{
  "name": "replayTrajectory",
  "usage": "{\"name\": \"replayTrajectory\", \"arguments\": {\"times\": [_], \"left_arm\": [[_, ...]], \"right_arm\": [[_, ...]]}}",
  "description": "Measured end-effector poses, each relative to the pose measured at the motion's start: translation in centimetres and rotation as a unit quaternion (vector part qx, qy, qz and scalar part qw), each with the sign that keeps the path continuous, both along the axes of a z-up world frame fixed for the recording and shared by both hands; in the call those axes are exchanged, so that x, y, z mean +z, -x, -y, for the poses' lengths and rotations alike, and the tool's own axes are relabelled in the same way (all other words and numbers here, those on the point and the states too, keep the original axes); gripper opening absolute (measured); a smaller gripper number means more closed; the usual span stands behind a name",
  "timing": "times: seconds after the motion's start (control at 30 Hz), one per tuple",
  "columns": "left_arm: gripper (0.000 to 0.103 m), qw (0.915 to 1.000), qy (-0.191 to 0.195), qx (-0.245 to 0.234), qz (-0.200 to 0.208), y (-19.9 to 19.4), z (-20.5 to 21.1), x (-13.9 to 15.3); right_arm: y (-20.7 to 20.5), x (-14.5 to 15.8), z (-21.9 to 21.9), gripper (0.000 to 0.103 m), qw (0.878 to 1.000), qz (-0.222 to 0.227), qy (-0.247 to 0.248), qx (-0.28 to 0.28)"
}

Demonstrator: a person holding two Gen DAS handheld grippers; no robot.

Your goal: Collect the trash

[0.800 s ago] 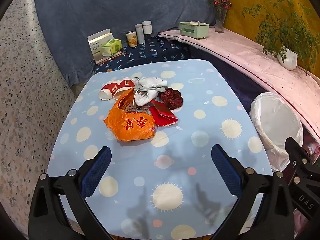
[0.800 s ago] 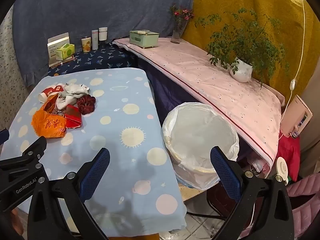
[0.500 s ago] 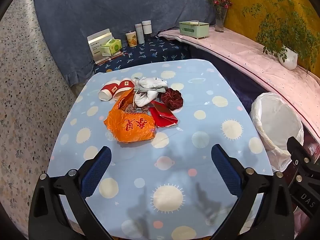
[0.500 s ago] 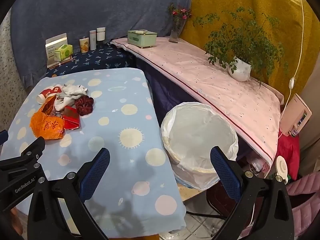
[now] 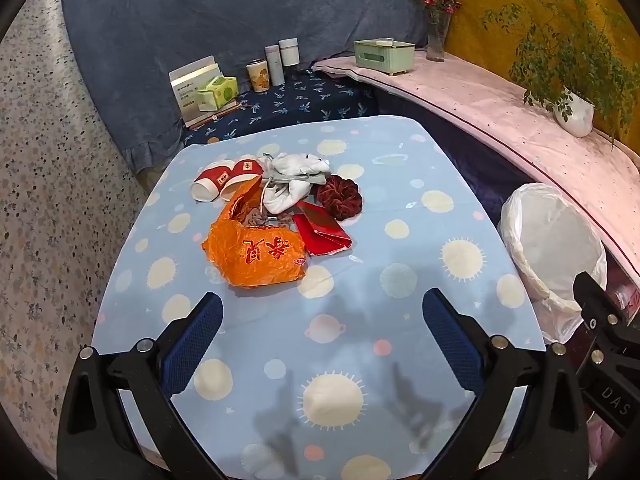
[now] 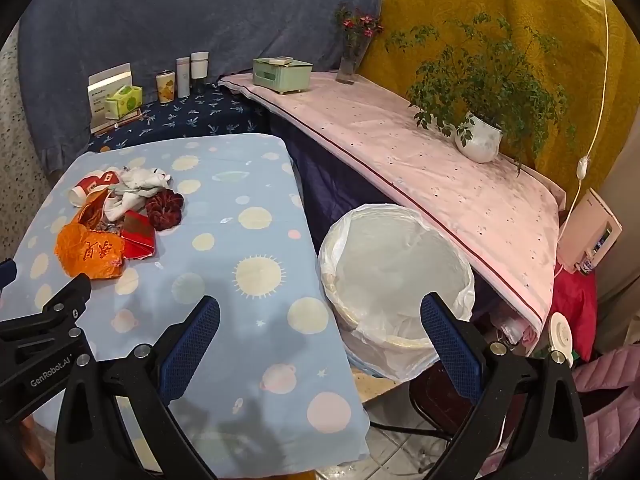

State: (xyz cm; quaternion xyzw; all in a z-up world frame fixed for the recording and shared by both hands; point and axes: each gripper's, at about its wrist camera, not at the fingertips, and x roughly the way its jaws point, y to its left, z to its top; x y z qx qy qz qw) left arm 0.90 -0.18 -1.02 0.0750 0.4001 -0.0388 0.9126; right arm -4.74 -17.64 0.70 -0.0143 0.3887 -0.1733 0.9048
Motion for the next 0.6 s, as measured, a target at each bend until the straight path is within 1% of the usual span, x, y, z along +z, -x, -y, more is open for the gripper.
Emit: {"name": "replayTrajectory", "arguments": {"times": [0.6], "left_arm": [[0.095, 1.0000, 0.002, 0.000, -0.002, -0.54, -0.14, 0.69]], "right_arm": [[-0.06, 0.03, -0.01, 0.096, 1.000, -0.001, 0.003, 0.000]]}}
